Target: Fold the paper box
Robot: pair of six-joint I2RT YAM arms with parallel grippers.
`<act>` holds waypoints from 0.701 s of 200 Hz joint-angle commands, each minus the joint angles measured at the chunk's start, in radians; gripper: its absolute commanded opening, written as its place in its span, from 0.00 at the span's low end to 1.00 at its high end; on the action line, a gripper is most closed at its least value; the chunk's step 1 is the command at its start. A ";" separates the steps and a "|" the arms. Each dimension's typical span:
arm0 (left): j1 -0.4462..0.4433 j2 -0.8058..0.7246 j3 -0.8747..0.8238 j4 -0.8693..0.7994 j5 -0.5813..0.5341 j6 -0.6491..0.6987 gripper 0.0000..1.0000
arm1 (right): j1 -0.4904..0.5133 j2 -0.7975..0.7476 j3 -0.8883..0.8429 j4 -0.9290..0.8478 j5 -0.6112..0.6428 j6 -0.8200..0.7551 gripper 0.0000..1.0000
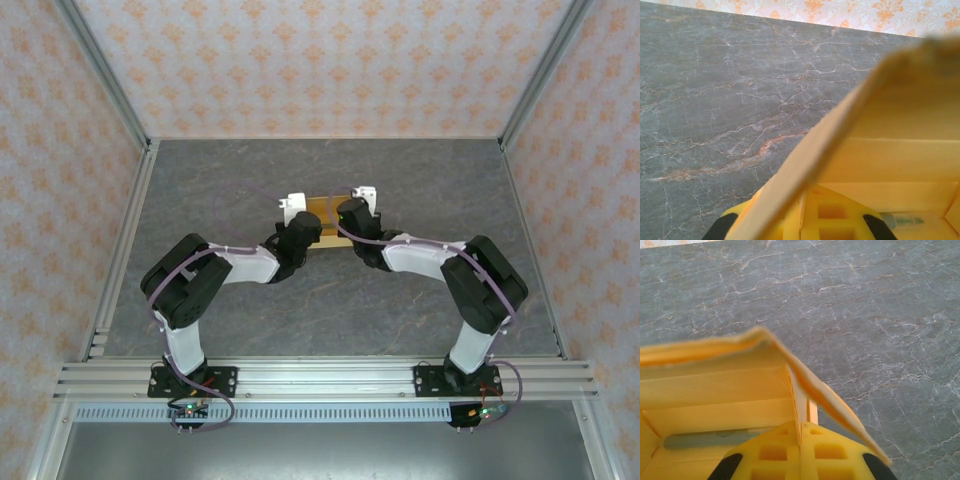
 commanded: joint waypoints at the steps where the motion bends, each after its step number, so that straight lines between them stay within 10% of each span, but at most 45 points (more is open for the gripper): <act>1: -0.005 -0.024 -0.028 0.035 -0.106 0.016 0.00 | 0.004 -0.026 -0.043 0.018 0.044 -0.011 0.00; 140: -0.042 -0.032 -0.105 0.110 -0.205 0.066 0.00 | 0.012 -0.072 -0.124 0.066 0.049 0.018 0.04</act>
